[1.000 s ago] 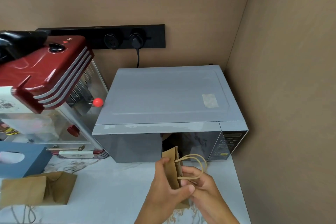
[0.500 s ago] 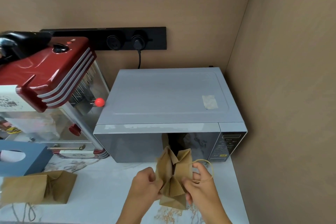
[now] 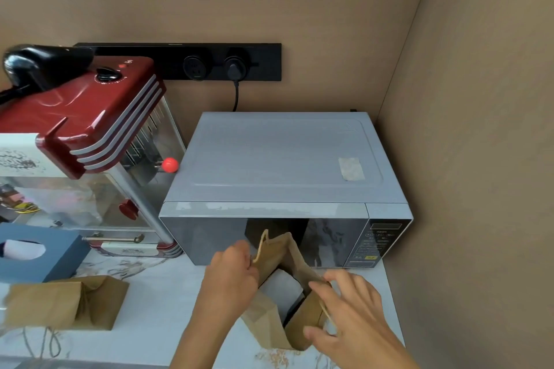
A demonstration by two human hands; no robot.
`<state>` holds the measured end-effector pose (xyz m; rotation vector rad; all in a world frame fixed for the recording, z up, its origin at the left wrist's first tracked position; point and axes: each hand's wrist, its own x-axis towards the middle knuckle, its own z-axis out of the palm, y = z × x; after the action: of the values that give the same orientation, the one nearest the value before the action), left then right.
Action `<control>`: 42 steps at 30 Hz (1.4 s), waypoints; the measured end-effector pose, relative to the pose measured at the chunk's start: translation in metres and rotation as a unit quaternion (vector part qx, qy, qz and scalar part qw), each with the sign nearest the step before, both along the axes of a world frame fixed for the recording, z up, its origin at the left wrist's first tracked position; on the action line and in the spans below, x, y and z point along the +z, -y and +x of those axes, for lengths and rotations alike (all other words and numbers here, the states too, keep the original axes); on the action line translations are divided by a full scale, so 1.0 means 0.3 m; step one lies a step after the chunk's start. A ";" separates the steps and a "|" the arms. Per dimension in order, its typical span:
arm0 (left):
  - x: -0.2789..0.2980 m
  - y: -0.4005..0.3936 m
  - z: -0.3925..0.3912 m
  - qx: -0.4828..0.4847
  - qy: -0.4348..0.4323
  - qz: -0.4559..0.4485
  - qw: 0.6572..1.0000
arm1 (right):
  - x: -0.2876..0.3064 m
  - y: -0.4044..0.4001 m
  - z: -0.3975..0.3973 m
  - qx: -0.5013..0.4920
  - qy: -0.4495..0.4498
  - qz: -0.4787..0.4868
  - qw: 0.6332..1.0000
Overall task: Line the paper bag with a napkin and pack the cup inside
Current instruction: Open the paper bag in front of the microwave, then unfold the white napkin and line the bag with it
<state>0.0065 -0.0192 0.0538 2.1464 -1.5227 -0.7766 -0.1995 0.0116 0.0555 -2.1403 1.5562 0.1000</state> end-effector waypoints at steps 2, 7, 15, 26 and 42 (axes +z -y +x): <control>-0.001 -0.011 -0.010 0.022 -0.001 -0.054 0.998 | 0.007 0.013 -0.017 0.035 -0.020 0.028 0.999; -0.025 -0.045 -0.013 0.001 -0.050 -0.140 0.989 | 0.044 0.018 -0.004 0.020 -0.003 0.024 0.999; -0.016 -0.096 -0.047 -0.029 0.090 0.028 0.995 | 0.013 -0.009 0.070 -0.119 0.020 -0.048 0.992; -0.064 -0.077 -0.014 -0.087 -0.008 0.031 0.996 | 0.082 0.041 0.037 0.259 -0.006 -0.158 0.953; -0.019 -0.059 -0.031 -0.167 -0.066 0.070 0.981 | -0.290 0.247 0.283 0.326 -0.367 0.001 0.871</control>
<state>-0.0028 -0.0014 0.0482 1.9097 -1.8280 -1.1437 -0.1145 -0.0624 -0.0314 -2.6994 1.0426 1.2628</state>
